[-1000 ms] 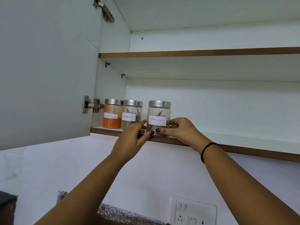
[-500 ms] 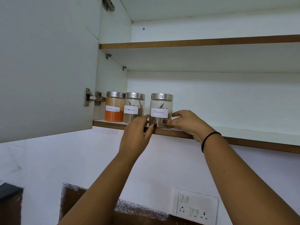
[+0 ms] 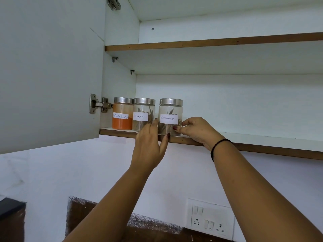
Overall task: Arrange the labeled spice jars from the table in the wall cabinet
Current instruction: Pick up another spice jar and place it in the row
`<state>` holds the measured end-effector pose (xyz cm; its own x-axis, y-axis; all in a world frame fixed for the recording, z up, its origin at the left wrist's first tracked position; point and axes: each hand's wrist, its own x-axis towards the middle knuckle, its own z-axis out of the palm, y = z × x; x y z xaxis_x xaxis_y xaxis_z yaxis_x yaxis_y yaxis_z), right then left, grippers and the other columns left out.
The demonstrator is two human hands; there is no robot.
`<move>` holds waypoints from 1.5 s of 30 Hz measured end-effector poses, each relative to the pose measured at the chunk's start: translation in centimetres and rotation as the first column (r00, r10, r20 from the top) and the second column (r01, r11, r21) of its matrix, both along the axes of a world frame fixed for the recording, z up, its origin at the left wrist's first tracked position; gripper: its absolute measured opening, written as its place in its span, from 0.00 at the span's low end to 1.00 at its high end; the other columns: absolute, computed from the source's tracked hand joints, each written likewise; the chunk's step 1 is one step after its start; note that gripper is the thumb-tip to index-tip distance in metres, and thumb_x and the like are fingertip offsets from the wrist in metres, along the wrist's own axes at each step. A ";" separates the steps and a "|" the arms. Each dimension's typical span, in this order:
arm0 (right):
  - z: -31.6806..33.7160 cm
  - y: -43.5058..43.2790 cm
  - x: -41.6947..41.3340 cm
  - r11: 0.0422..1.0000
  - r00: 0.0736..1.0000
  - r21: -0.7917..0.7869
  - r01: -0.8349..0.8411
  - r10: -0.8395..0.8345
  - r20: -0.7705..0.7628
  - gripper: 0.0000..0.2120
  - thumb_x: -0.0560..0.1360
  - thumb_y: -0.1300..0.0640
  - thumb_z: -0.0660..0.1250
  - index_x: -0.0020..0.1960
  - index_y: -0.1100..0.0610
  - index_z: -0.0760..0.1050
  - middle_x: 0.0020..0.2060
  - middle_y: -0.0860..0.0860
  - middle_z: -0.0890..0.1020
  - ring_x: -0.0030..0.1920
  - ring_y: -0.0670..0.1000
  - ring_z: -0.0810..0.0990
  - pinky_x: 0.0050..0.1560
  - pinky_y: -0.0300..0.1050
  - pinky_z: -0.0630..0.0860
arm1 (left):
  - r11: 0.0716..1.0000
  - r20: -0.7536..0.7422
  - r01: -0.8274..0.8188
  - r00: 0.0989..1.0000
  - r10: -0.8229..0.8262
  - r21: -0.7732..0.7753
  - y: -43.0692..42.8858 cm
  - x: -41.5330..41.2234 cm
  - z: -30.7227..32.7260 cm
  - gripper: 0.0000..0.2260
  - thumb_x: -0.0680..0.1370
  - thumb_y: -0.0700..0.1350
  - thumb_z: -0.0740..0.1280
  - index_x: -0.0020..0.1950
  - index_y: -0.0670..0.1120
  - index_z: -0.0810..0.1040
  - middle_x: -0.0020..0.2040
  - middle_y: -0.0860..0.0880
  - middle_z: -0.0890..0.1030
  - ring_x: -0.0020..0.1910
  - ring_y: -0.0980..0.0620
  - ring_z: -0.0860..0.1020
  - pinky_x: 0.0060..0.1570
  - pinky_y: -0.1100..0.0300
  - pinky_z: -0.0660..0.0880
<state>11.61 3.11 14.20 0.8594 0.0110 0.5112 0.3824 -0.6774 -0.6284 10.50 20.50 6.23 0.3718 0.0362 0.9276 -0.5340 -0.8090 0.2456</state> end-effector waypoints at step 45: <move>-0.7 1.0 -2.8 0.999 0.999 -0.035 0.005 -0.004 0.050 0.22 0.73 0.40 0.70 0.64 0.48 0.79 0.61 0.44 0.81 0.62 0.48 0.77 0.64 0.47 0.74 | 0.996 -0.107 -0.093 0.990 0.092 -0.008 -0.5 -0.2 1.1 0.25 0.81 0.56 0.61 0.74 0.44 0.70 0.61 0.43 0.75 0.61 0.46 0.74 0.62 0.50 0.74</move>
<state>8.80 4.11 13.52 0.8331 0.0259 0.5525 0.4093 -0.7007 -0.5844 10.30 20.01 7.38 0.4625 0.0868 0.8824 -0.4275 -0.8500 0.3077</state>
